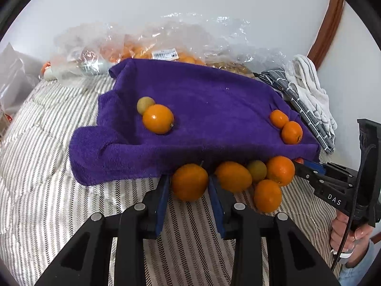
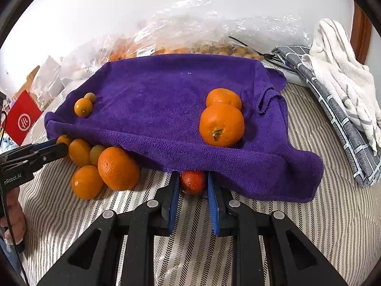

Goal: Organize fruits
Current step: 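Close the right gripper on the red fruit while the left gripper grasps the orange, then lift and carry the red fruit and the orange over the purple towel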

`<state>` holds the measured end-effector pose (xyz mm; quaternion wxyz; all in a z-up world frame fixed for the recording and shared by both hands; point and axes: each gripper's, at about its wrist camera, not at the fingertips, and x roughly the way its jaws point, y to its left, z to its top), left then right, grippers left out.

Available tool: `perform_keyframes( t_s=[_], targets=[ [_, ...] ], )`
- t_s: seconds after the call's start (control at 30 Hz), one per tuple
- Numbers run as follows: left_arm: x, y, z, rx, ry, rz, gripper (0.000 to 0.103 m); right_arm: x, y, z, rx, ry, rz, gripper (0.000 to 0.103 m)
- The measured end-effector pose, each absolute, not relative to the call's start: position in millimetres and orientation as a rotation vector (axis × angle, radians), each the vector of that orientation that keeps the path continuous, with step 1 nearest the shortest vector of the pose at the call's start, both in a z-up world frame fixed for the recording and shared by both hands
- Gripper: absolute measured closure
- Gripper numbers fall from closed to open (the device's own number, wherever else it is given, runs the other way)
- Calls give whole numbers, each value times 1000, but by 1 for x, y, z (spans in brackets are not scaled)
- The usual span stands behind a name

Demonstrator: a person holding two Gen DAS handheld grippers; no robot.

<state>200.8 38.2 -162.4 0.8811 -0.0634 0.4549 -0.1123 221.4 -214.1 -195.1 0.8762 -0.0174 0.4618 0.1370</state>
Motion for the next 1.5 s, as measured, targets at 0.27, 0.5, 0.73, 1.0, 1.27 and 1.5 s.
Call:
perform_keyframes(
  t_s=[0.27,0.5,0.73,1.0,1.27,1.5],
  targets=[
    [195,36,-157,-115,903,-236,72,217,-216,-190,-32,936,303,80],
    [185,40,-140,-145,809,-275,72,207,-218,-176,-14,856,354,80],
    [186,51,-133,-187,781,-258,72,202,-222,-164,23,794,370,80],
    [189,69,-128,-250,757,-207,72,201,-237,-153,87,742,327,80],
    [189,84,-123,-287,729,-149,72,202,-243,-150,90,712,269,80],
    [184,95,-101,-277,659,-91,72,207,-244,-146,92,712,253,80]
  ],
)
